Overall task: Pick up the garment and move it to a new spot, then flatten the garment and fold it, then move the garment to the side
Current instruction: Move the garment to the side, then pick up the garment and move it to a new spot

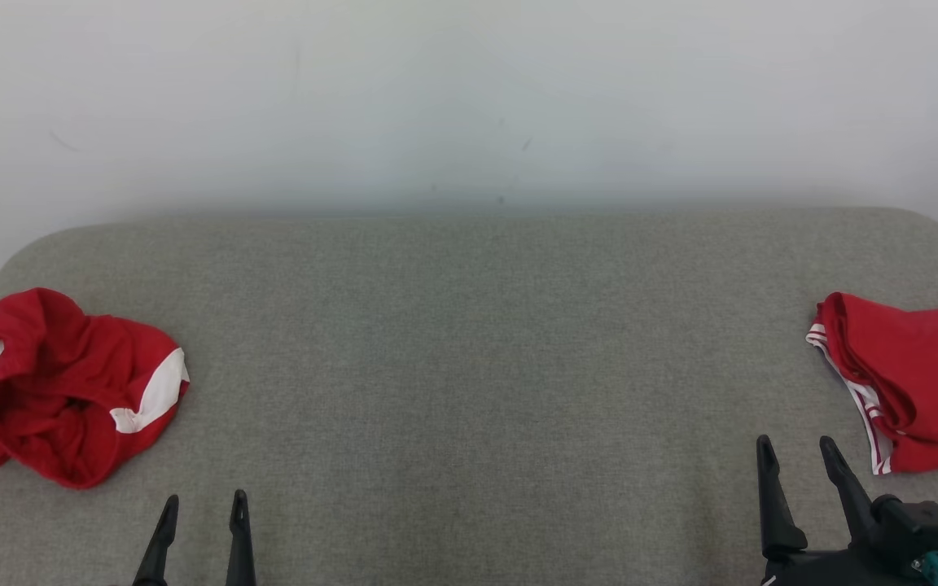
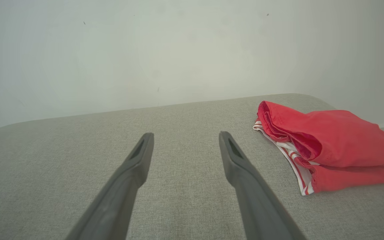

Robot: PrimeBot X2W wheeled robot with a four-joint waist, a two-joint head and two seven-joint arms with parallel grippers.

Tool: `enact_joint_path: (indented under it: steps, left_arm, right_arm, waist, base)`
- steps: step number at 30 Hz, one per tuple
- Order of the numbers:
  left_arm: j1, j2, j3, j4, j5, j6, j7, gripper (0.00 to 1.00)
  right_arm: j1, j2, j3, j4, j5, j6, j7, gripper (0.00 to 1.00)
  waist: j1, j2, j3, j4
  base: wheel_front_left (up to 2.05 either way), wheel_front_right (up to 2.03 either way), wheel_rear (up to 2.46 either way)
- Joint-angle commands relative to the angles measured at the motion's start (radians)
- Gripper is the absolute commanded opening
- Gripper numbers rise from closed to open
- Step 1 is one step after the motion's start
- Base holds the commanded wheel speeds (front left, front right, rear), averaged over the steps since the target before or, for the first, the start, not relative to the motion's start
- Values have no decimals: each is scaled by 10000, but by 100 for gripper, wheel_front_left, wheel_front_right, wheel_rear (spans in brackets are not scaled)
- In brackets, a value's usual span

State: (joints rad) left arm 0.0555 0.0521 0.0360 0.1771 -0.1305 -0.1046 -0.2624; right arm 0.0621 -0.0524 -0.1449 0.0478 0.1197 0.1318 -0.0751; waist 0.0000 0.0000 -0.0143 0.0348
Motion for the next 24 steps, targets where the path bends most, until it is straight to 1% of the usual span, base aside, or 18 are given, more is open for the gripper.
enact_joint_path:
  steps: [1,15,20,24]
  left_arm:
    - [-97,-16,-6,4,37,-3,-31,100]
    - [-119,-21,95,35,82,-8,-31,100]
    - [-149,-20,36,57,85,-1,-31,100]
    - [-45,-21,88,77,152,27,-31,100]
  right_arm:
    - [19,39,-8,-4,53,-26,-18,100]
    - [10,39,56,30,217,-26,5,100]
    - [75,38,182,115,330,-26,-69,100]
    - [167,38,215,168,367,-26,-178,100]
  waist:
    - [0,0,6,15]
    - [0,0,2,203]
    - [0,0,-48,683]
    - [0,0,-144,1417]
  base:
    - [0,0,0]
    - [0,0,0]
    - [0,0,0]
    - [0,0,0]
